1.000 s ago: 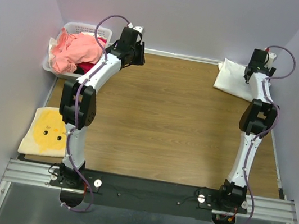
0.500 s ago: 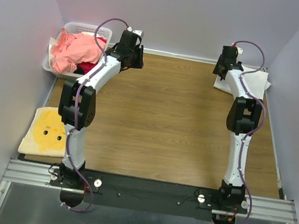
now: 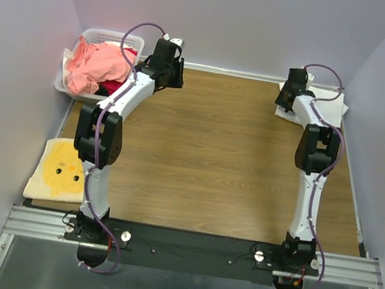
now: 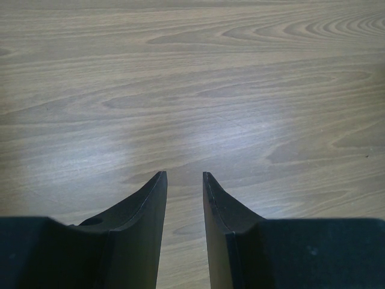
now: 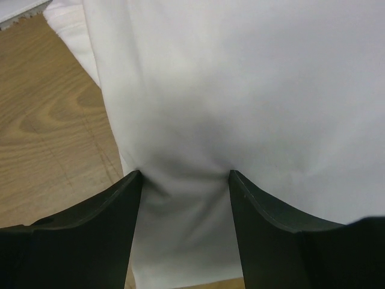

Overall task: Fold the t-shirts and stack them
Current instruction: Neatly place the folded tshirt to the corner

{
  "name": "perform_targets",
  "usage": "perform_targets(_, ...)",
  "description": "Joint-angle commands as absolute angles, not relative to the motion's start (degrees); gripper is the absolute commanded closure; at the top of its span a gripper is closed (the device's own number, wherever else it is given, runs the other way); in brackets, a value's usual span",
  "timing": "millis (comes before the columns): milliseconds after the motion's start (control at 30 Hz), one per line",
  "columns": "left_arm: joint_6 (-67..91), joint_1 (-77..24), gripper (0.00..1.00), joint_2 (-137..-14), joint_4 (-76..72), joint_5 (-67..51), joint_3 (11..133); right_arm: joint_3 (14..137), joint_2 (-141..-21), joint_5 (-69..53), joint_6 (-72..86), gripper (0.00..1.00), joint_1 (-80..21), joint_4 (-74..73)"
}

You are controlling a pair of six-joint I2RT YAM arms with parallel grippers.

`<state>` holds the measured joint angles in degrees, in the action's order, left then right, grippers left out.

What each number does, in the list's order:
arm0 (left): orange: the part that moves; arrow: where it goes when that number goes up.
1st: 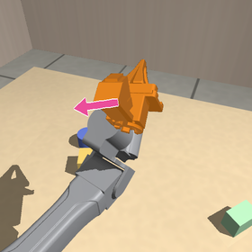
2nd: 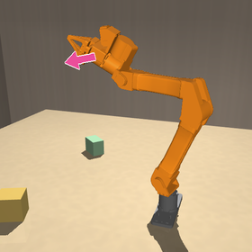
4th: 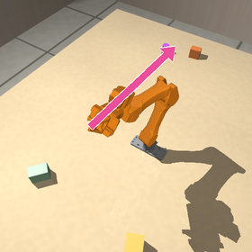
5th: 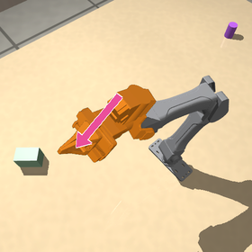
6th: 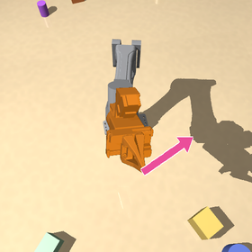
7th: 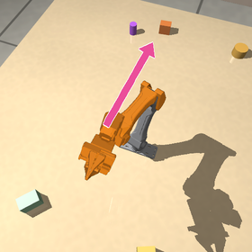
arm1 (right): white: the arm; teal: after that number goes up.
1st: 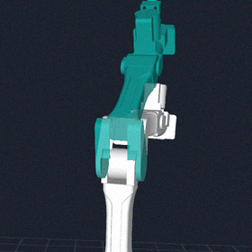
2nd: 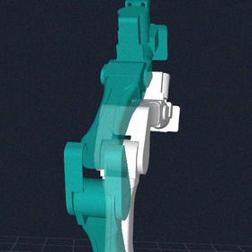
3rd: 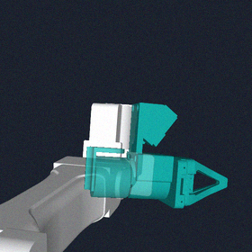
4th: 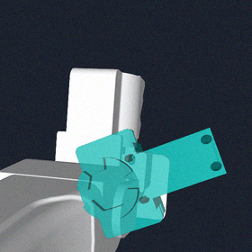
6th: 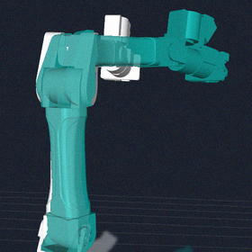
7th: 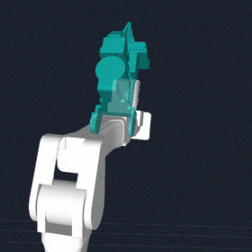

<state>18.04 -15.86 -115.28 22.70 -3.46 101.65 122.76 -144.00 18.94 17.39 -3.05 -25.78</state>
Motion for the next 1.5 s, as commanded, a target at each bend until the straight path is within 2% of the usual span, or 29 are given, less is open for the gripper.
perform_targets(0,17.2,-15.8,0.61,-112.9,21.4,-2.5,102.0,113.1,-142.3,20.5,18.6,0.33,-3.3,-35.4)
perform_targets(267,17.2,-15.8,0.61,-112.9,20.7,-3.9,101.2,105.4,-138.2,25.1,18.0,0.33,-1.1,-36.0)
perform_targets(767,18.0,-15.8,0.61,-112.5,20.3,-4.4,100.4,115.3,-144.8,23.9,19.1,0.34,4.9,-38.2)
perform_targets(1233,17.8,-15.8,0.61,-113.2,21.5,-3.8,102.0,125.8,-148.4,21.7,19.3,0.34,5.3,-39.8)
perform_targets(1467,17.5,-15.8,0.61,-112.2,20.4,-3.0,101.5,121.7,-137.7,16.1,17.8,0.2,4.5,-35.3)
